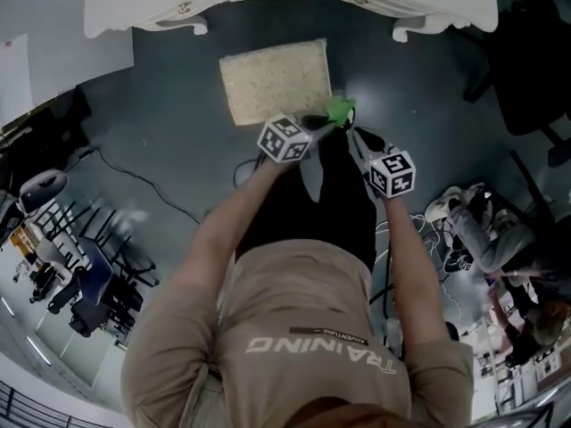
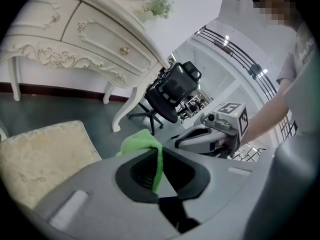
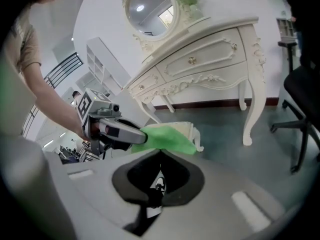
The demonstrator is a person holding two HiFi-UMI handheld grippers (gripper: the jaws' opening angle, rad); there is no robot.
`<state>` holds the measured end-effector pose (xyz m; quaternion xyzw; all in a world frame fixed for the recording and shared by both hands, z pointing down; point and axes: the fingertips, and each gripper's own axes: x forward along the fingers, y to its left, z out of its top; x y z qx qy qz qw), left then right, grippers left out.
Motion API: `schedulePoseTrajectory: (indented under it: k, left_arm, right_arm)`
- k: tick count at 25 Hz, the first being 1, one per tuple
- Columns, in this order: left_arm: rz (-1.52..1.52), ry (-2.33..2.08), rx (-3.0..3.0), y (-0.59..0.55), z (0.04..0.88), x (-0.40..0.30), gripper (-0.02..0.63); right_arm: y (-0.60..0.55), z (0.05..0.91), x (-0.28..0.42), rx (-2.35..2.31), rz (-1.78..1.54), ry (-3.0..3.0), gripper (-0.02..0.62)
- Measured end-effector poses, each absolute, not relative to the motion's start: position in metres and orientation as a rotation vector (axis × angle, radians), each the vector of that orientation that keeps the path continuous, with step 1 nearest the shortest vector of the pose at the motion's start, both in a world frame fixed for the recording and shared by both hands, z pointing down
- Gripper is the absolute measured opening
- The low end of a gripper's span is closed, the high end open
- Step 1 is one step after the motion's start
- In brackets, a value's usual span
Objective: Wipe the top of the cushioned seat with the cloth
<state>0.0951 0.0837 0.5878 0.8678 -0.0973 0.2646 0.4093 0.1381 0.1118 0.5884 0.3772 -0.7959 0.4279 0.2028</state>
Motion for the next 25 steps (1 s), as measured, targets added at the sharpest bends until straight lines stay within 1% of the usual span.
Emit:
schedulePoseTrajectory:
  k: [3,10,18,25]
  left_arm:
    - [0.645,-0.27,2.187,0.086,0.549,0.079,0.025]
    - [0.567,-0.364,2.238,0.08,0.463,0.038,0.025]
    - [0.397,-0.582,2.33,0.068,0.362,-0.036,0.025]
    - [0.233,-0.701,2.36,0.053,0.299,-0.102,0.025]
  right_arm:
    - [0.122,0.555,0.125,1.0,1.161,-2.238,-0.005]
    - [0.121,0.477,0.101,1.041,1.133,-2.288,-0.005]
    - [0.106,0.378,0.031,0.962,1.005,-2.455,-0.005]
    - [0.086,0.314,-0.02,0.951,0.877,-2.506,-0.005]
